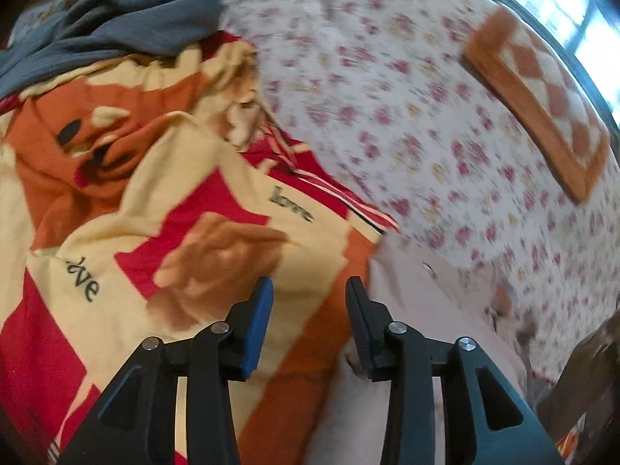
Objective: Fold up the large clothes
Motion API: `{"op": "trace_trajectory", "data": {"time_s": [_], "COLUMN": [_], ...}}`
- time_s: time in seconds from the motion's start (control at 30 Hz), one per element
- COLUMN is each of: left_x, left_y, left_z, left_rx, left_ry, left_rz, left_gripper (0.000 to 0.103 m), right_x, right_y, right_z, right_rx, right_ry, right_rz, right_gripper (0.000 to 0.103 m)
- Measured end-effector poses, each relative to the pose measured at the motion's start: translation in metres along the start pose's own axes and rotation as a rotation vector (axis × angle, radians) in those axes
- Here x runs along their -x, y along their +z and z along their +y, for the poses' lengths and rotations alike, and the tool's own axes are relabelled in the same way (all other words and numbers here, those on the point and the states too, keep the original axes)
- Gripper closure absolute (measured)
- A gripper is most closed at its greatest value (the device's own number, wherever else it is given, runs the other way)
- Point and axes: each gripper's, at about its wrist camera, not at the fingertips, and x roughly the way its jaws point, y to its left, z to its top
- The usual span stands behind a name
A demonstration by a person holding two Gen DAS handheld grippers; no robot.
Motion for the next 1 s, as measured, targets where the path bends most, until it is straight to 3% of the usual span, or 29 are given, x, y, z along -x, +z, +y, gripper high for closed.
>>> {"op": "trace_trajectory", "data": {"time_s": [0.2, 0.47, 0.57, 0.67, 0.73, 0.9, 1.0], "left_x": [-0.011, -0.01, -0.015, -0.018, -0.019, -0.018, -0.017], "left_y": [0.01, 0.013, 0.012, 0.011, 0.011, 0.01, 0.01], "left_z": [0.011, 0.005, -0.001, -0.004, -0.004, -0.004, -0.015], "left_rx": [0.064, 0.048, 0.03, 0.025, 0.023, 0.031, -0.003], "left_ry": [0.031, 0.019, 0.011, 0.008, 0.014, 0.018, 0.014], "left_rz": [-0.032, -0.067, -0.052, -0.045, -0.044, -0.045, -0.066], "left_gripper": [0.071, 0.071, 0.071, 0.071, 0.071, 0.071, 0.071], "right_x": [-0.054, -0.125, -0.143, -0.155, -0.157, -0.113, -0.074], "right_y": [-0.041, -0.109, -0.131, -0.15, -0.157, -0.159, -0.148], "right_z": [0.117, 0.214, 0.227, 0.231, 0.229, 0.206, 0.164], "right_rx": [0.079, 0.175, 0.21, 0.255, 0.25, 0.281, 0.297], "right_ry": [0.114, 0.232, 0.236, 0.213, 0.226, 0.324, 0.333], "right_rz": [0.084, 0.232, 0.287, 0.343, 0.397, 0.443, 0.395], "right_gripper": [0.091, 0.09, 0.087, 0.075, 0.049, 0.047, 0.047]}}
